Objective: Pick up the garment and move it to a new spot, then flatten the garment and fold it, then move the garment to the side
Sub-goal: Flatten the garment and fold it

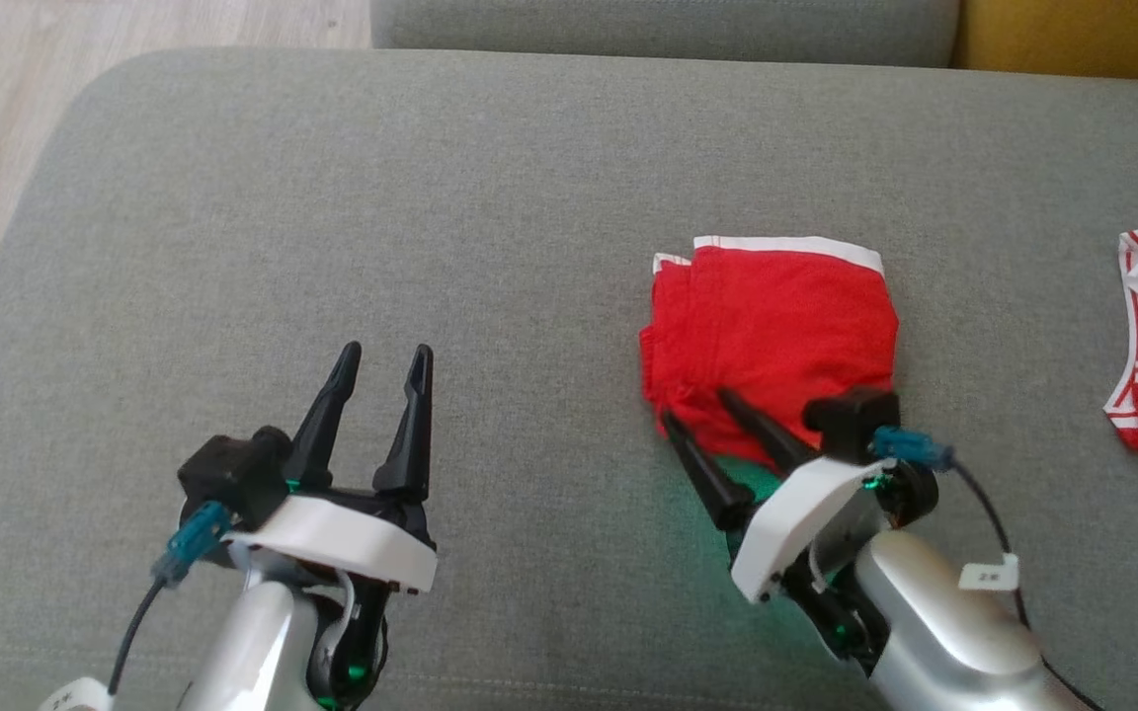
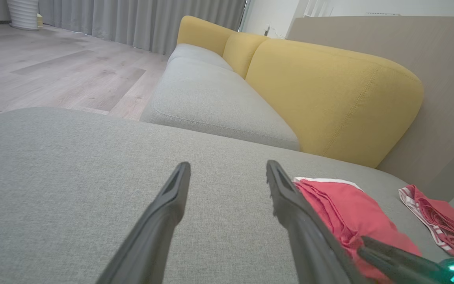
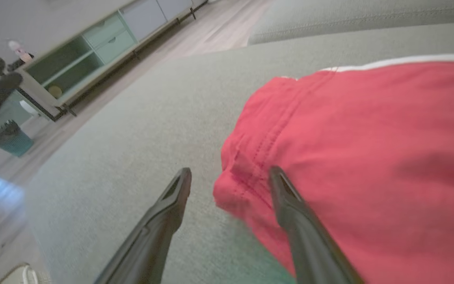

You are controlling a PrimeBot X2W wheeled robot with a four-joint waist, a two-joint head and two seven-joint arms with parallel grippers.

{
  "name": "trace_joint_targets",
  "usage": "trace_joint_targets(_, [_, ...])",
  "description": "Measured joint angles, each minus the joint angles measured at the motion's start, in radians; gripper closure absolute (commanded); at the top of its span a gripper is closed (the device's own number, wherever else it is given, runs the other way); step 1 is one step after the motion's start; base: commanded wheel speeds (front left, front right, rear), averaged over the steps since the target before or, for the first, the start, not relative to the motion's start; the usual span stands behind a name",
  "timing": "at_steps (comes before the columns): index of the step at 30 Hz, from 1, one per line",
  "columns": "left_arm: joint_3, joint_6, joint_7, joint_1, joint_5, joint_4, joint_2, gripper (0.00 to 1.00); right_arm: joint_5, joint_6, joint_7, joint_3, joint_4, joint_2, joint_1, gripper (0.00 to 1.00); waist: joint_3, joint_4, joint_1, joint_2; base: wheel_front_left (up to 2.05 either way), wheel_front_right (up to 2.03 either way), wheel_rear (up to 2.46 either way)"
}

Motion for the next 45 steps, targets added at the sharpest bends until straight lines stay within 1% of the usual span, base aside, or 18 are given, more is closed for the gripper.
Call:
trace_joint_targets(3, [-0.002, 0.000, 0.000, 0.000, 0.000, 0.000, 0.000, 0.00, -0.020, 0.000, 0.001, 0.026, 0.053, -0.003, -0.015, 0.00, 0.002, 0.000, 0.0000, 0.0000, 0.00, 0.00, 0.00])
trace_joint_targets(6, [-0.008, 0.000, 0.000, -0.001, 0.000, 0.000, 0.000, 0.00, -0.020, 0.000, 0.008, 0.028, 0.105, -0.003, -0.038, 0.00, 0.006, 0.003, 0.0000, 0.0000, 0.00, 0.00, 0.00])
trace_joint_targets(10, [-0.007, 0.000, 0.000, -0.002, 0.000, 0.000, 0.000, 0.00, -0.016, 0.000, 0.011, 0.043, 0.134, -0.001, -0.055, 0.00, 0.011, 0.003, 0.0000, 0.0000, 0.00, 0.00, 0.00])
trace_joint_targets(16, [0.001, 0.001, 0.000, -0.002, 0.000, 0.001, 0.000, 0.00, 0.032, 0.000, -0.003, 0.060, 0.114, -0.001, -0.057, 0.00, 0.003, -0.015, 0.0000, 0.0000, 0.00, 0.00, 0.00])
trace_joint_targets(19, [0.002, 0.000, 0.000, -0.001, 0.000, 0.001, 0.000, 0.00, 0.057, 0.000, -0.014, 0.056, 0.068, -0.007, -0.057, 0.00, -0.010, -0.032, 0.0000, 0.0000, 0.00, 0.00, 0.00])
trace_joint_targets(22, [0.007, 0.000, 0.000, 0.001, 0.000, -0.001, 0.000, 0.00, 0.070, 0.000, -0.021, 0.035, 0.007, -0.026, -0.056, 0.00, -0.029, -0.052, 0.0000, 0.0000, 0.00, 0.00, 0.00])
trace_joint_targets(25, [0.021, -0.001, 0.000, 0.002, 0.000, -0.012, 0.000, 0.00, 0.069, 0.000, -0.026, -0.018, -0.058, -0.049, -0.052, 0.00, -0.051, -0.076, 0.0000, 0.0000, 0.00, 0.00, 0.00])
trace_joint_targets(28, [0.034, -0.001, 0.000, 0.004, 0.000, -0.032, 0.000, 0.00, 0.029, 0.000, -0.033, -0.112, -0.121, -0.075, -0.030, 0.00, -0.071, -0.104, 0.0000, 0.0000, 0.00, 0.00, 0.00])
trace_joint_targets(30, [0.036, -0.001, 0.000, 0.008, 0.000, -0.047, 0.000, 0.00, -0.045, 0.000, -0.049, -0.178, -0.156, -0.098, -0.007, 0.00, -0.082, -0.121, 0.0000, 0.0000, 0.00, 0.00, 0.00])
trace_joint_targets(31, [0.038, -0.001, 0.000, 0.010, 0.000, -0.059, 0.000, 0.00, -0.118, 0.000, -0.061, -0.263, -0.190, -0.110, 0.018, 0.00, -0.089, -0.136, 0.0000, 0.0000, 0.00, 0.00, 0.00])
trace_joint_targets(33, [0.039, -0.002, 0.000, 0.010, 0.000, -0.066, 0.000, 0.00, -0.179, 0.000, -0.066, -0.340, -0.223, -0.109, 0.046, 0.00, -0.093, -0.149, 0.0000, 0.0000, 0.00, 0.00, 0.00])
trace_joint_targets(34, [0.038, -0.002, 0.000, 0.010, 0.000, -0.072, 0.000, 0.00, -0.252, 0.000, -0.076, -0.407, -0.253, -0.105, 0.079, 0.00, -0.095, -0.158, 0.0000, 0.0000, 0.00, 0.00, 0.00])
trace_joint_targets(37, [0.038, -0.004, 0.000, 0.010, 0.000, -0.077, 0.000, 0.00, -0.317, 0.000, -0.083, -0.494, -0.291, -0.077, 0.135, 0.00, -0.091, -0.164, 0.0000, 0.0000, 0.00, 0.00, 0.00])
trace_joint_targets(40, [0.035, -0.005, 0.000, 0.010, 0.000, -0.081, 0.000, 0.00, -0.377, 0.000, -0.105, -0.539, -0.324, -0.047, 0.187, 0.00, -0.086, -0.168, 0.0000, 0.0000, 0.00, 0.00, 0.00])
trace_joint_targets(43, [0.030, -0.005, 0.000, 0.016, 0.004, -0.080, 0.000, 0.00, -0.406, 0.000, -0.123, -0.589, -0.342, -0.013, 0.231, 0.00, -0.084, -0.169, 0.0000, 0.0000, 0.00, 0.00, 0.00])
trace_joint_targets(45, [0.029, -0.004, 0.000, 0.029, 0.005, -0.078, 0.000, 0.00, -0.431, 0.000, -0.131, -0.606, -0.349, 0.003, 0.259, 0.00, -0.083, -0.171, 0.0000, 0.0000, 0.00, 0.00, 0.00])
